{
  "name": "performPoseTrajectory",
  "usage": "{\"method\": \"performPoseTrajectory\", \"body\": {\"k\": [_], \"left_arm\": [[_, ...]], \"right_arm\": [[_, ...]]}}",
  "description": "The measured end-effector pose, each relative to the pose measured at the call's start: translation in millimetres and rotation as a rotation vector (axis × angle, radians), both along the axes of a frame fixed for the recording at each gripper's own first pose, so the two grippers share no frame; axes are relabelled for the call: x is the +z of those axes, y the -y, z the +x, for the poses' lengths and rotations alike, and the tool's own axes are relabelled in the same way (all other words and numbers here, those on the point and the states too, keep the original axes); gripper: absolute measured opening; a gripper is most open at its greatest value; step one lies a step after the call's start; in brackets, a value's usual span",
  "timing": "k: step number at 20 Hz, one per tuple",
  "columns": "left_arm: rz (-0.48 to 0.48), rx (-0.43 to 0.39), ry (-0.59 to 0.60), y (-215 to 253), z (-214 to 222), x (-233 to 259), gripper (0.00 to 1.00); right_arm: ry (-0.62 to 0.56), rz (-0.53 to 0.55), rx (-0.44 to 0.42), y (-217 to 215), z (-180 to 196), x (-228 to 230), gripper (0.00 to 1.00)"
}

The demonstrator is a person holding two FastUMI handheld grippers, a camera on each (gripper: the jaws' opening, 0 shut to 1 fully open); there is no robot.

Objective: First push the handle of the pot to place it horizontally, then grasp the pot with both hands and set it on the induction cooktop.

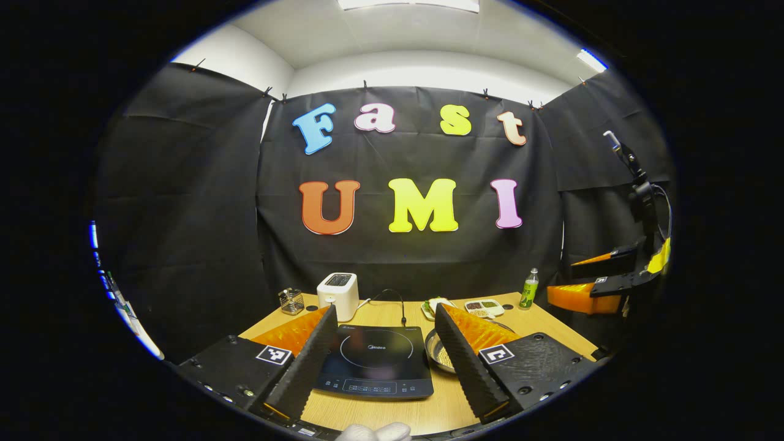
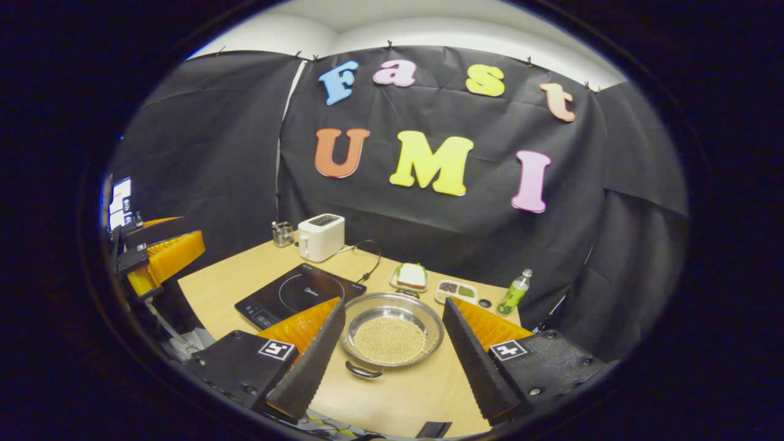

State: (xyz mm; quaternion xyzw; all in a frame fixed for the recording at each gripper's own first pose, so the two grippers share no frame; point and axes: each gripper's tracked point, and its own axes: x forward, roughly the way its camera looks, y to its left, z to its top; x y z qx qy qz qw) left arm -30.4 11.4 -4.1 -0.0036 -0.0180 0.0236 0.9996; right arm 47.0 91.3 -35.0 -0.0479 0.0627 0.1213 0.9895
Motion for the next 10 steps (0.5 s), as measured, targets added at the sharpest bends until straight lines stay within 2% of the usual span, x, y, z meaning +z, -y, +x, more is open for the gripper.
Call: {"method": "performPoseTrajectory", "body": {"k": [3, 5, 7, 8, 9, 10], "left_arm": [[-0.012, 0.039, -0.007, -9, -8, -6, 0.95], [-0.03, 0.06, -0.015, -12, -13, -12, 0.95], [-0.043, 0.084, -0.026, -18, -18, -17, 0.95], [-0.05, 0.097, -0.027, -21, -20, -19, 0.95], [-0.054, 0.111, -0.028, -24, -23, -21, 0.95], [-0.056, 0.124, -0.031, -25, -26, -23, 0.95]], "right_arm": [[-0.081, -0.035, 0.095, -34, 14, -30, 0.98], [-0.142, -0.049, 0.15, -55, 24, -51, 0.89], [-0.217, -0.063, 0.199, -74, 32, -78, 0.77], [-0.251, -0.069, 0.223, -82, 36, -90, 0.66], [-0.284, -0.077, 0.247, -90, 38, -102, 0.66], [-0.326, -0.078, 0.26, -96, 43, -116, 0.55]]}}
